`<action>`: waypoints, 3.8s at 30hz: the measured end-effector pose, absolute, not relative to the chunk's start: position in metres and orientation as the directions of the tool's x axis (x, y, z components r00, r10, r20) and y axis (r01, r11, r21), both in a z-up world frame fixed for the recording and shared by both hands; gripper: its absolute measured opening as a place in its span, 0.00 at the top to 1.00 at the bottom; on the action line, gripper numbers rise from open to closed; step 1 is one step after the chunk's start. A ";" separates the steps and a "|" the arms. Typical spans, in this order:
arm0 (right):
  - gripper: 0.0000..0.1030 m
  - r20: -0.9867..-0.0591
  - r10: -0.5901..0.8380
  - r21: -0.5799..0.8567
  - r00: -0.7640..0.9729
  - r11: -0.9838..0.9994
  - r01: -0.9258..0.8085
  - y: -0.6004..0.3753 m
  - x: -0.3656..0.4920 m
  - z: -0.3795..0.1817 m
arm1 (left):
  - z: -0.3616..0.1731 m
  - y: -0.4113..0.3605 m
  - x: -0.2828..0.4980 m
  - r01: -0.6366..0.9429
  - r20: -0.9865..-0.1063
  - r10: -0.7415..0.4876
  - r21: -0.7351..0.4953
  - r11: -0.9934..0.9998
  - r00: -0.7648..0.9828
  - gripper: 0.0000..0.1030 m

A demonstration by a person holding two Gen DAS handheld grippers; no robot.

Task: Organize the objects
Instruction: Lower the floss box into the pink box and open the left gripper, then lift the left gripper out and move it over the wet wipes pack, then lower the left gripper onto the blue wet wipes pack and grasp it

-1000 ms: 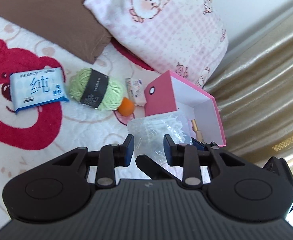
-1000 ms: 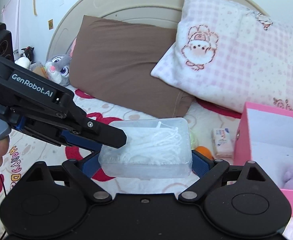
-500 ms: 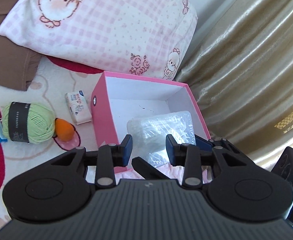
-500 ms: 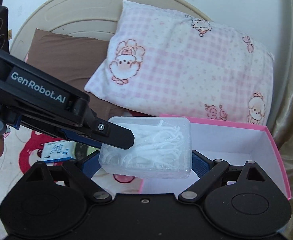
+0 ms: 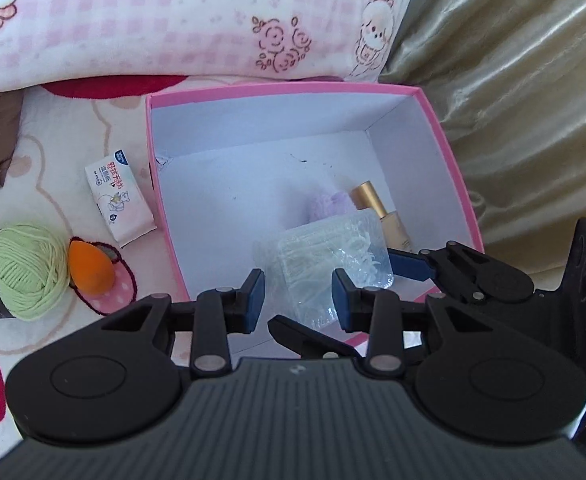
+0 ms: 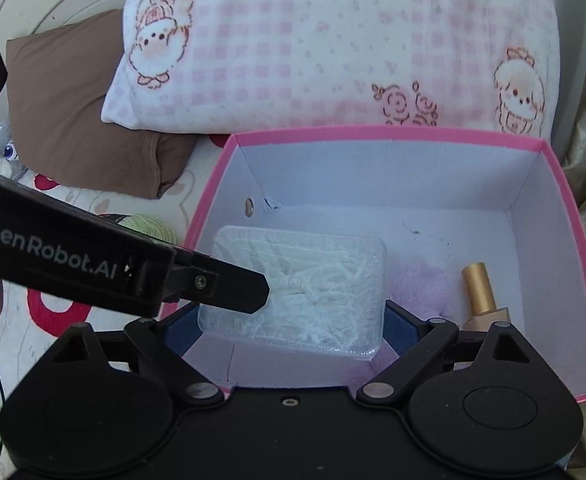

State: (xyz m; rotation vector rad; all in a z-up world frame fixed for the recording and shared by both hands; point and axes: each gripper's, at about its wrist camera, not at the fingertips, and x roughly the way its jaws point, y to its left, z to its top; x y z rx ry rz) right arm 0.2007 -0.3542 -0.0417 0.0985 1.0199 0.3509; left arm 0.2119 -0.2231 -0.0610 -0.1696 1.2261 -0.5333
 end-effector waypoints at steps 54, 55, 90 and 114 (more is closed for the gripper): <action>0.11 -0.692 0.489 0.224 0.532 0.845 -0.485 -0.309 0.101 0.046 | 0.026 -0.149 0.118 0.341 -0.750 -0.521 -0.404 0.849 0.407 0.65; 0.11 -0.685 0.499 0.217 0.532 0.836 -0.505 -0.301 0.098 0.050 | 0.028 -0.141 0.114 0.328 -0.748 -0.518 -0.408 0.852 0.414 0.63; 0.13 -0.610 0.638 0.168 0.469 0.683 -0.711 -0.082 0.142 -0.057 | -0.059 0.108 0.107 -0.077 -0.738 -0.249 -0.378 0.923 0.627 0.52; 0.21 -0.732 0.427 -0.005 0.531 0.776 -0.631 -0.023 0.198 -0.150 | -0.183 0.138 0.162 -0.202 -0.820 -0.178 -0.334 0.921 0.544 0.52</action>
